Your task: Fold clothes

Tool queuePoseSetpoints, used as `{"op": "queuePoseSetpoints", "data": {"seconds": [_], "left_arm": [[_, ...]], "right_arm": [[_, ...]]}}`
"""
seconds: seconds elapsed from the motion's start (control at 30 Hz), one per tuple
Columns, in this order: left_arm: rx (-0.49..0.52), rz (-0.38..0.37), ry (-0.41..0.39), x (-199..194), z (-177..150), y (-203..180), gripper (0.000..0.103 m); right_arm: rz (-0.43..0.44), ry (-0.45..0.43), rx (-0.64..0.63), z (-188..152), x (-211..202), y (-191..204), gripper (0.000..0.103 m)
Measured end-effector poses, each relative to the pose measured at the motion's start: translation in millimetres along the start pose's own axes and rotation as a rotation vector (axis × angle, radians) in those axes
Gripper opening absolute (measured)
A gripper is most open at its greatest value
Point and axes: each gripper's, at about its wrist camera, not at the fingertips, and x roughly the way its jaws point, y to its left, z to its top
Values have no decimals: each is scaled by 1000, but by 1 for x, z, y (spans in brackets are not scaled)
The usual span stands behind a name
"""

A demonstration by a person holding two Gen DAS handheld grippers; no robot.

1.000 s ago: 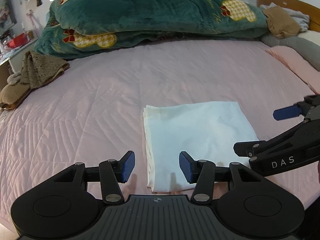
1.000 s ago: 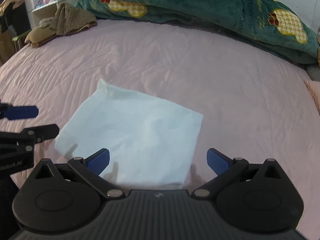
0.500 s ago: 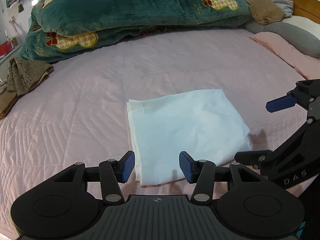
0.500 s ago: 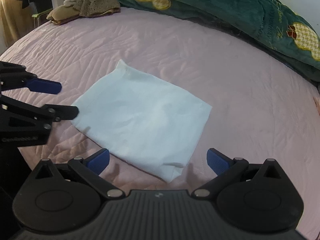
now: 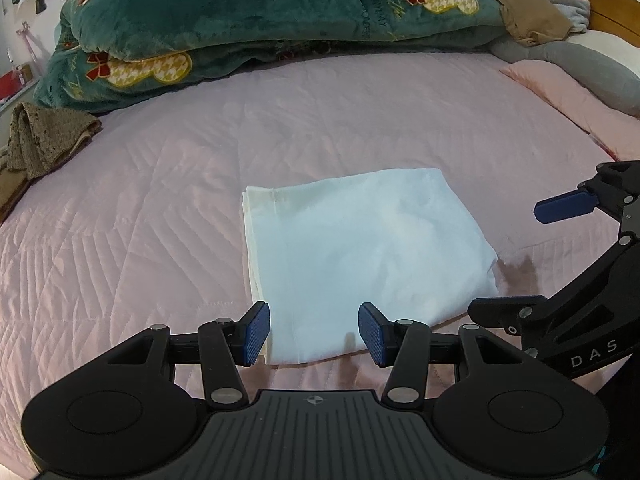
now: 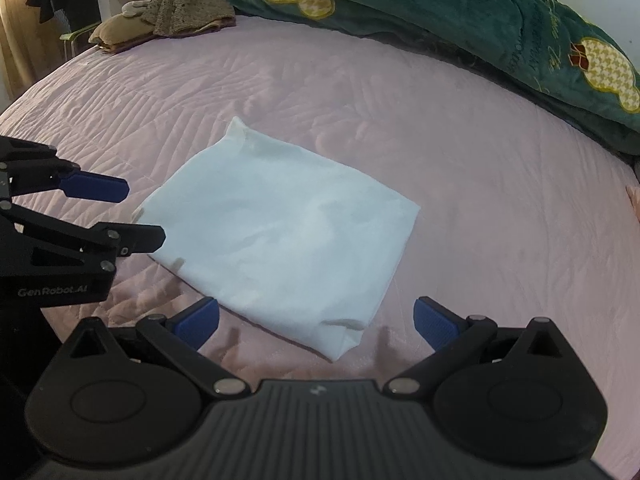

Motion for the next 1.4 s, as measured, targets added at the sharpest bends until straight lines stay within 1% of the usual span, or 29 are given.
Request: {"op": "queuePoseSetpoints", "data": {"seconds": [0.17,0.33,0.57,0.7,0.87,1.0,1.2,1.27,1.33,1.4], "left_arm": [[-10,2,8,3,-6,2,52],[-13,5,29,9,-14,3,52],[22,-14,46,12,-19,4,52],[16,-13,51,13,-18,7,52],[23,-14,58,16,-17,6,52],[46,-15,65,18,-17,6,52],[91,-24,80,21,-14,11,52],[104,-29,83,22,-13,13,54],[111,-39,83,22,-12,14,58],[125,-46,82,22,-13,15,59]], "right_arm": [[0,-4,14,-4,1,-3,103],[8,17,36,-13,8,-8,103],[28,25,-26,-15,12,-2,103],[20,39,-38,-13,16,-1,103],[4,31,-43,-11,17,2,103],[-8,36,-60,-10,20,4,103],[-4,51,-74,-9,24,2,103],[-2,53,-74,-9,24,1,103],[0,53,-72,-9,24,1,103],[-1,52,-71,-9,25,1,103]]}}
